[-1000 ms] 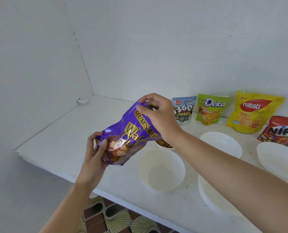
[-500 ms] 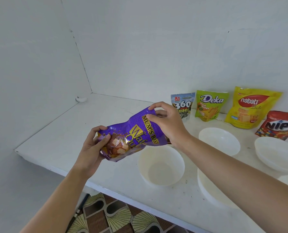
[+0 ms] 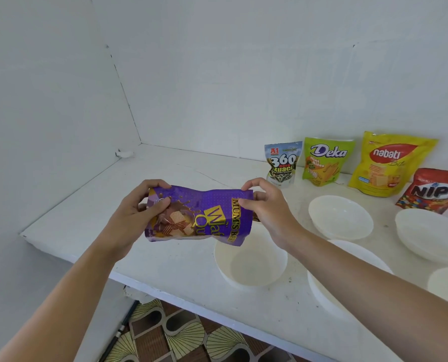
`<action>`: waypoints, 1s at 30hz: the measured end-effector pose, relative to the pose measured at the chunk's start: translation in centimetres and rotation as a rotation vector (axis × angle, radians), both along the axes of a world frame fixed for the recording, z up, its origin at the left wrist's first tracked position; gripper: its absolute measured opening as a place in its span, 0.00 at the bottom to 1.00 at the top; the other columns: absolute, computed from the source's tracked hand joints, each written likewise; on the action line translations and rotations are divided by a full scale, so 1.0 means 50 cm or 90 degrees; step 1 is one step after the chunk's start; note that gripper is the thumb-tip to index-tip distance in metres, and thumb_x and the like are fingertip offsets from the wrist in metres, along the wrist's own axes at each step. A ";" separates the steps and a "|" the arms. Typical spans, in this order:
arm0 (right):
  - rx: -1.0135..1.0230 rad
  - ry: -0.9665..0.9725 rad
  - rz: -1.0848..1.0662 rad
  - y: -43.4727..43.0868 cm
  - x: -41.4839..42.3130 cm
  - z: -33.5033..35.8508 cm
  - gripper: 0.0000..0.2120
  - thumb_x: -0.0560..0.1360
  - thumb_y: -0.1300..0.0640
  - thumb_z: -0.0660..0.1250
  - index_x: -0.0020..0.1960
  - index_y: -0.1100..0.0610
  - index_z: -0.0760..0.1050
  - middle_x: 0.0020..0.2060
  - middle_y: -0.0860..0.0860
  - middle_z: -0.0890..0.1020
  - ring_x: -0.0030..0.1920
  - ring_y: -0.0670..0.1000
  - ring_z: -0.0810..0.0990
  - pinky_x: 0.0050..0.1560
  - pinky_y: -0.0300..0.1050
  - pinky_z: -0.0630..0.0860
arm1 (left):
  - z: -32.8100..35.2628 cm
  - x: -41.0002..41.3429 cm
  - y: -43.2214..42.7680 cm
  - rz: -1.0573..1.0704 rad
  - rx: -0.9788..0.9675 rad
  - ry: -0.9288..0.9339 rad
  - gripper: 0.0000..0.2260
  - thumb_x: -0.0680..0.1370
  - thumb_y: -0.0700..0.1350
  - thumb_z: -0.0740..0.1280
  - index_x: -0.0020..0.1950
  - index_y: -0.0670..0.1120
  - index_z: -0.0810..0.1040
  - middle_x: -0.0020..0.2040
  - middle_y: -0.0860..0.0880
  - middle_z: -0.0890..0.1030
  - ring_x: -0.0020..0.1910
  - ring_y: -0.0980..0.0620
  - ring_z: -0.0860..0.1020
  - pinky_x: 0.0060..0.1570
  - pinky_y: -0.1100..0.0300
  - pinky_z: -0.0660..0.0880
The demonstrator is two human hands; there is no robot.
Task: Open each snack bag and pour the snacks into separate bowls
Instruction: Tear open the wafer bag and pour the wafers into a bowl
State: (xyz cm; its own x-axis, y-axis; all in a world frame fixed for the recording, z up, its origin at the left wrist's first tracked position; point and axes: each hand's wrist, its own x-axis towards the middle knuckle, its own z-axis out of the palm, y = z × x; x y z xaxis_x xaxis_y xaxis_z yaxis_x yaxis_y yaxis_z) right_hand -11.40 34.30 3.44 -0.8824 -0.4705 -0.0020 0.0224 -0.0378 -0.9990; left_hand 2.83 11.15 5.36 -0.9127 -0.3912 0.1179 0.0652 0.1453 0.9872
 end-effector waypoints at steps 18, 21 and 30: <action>0.076 -0.081 -0.049 0.032 0.015 -0.063 0.10 0.75 0.68 0.67 0.43 0.53 0.71 0.41 0.53 0.80 0.42 0.51 0.78 0.45 0.46 0.73 | 0.013 -0.025 0.046 -0.011 -0.098 -0.021 0.08 0.82 0.45 0.66 0.58 0.54 0.82 0.51 0.42 0.83 0.49 0.40 0.83 0.49 0.42 0.83; 0.073 -0.060 -0.049 0.036 0.017 -0.060 0.10 0.75 0.67 0.67 0.43 0.53 0.72 0.43 0.55 0.80 0.44 0.52 0.79 0.48 0.49 0.74 | 0.023 -0.030 0.054 0.005 -0.098 -0.007 0.08 0.83 0.46 0.66 0.58 0.56 0.82 0.48 0.48 0.82 0.46 0.46 0.82 0.46 0.47 0.82; 0.037 -0.031 -0.062 0.042 0.025 -0.063 0.09 0.78 0.68 0.64 0.46 0.55 0.70 0.42 0.55 0.79 0.43 0.52 0.78 0.45 0.47 0.73 | 0.050 -0.040 0.071 0.005 -0.125 0.015 0.08 0.83 0.45 0.66 0.58 0.55 0.82 0.48 0.49 0.82 0.47 0.46 0.81 0.50 0.45 0.82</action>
State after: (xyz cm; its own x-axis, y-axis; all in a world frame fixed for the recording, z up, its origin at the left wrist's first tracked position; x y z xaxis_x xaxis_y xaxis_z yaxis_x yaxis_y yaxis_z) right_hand -10.13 36.39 0.28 -0.9220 -0.3807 -0.0704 0.0698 0.0155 -0.9974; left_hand 0.84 14.70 7.85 -0.9058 -0.3654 0.2146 0.0867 0.3360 0.9378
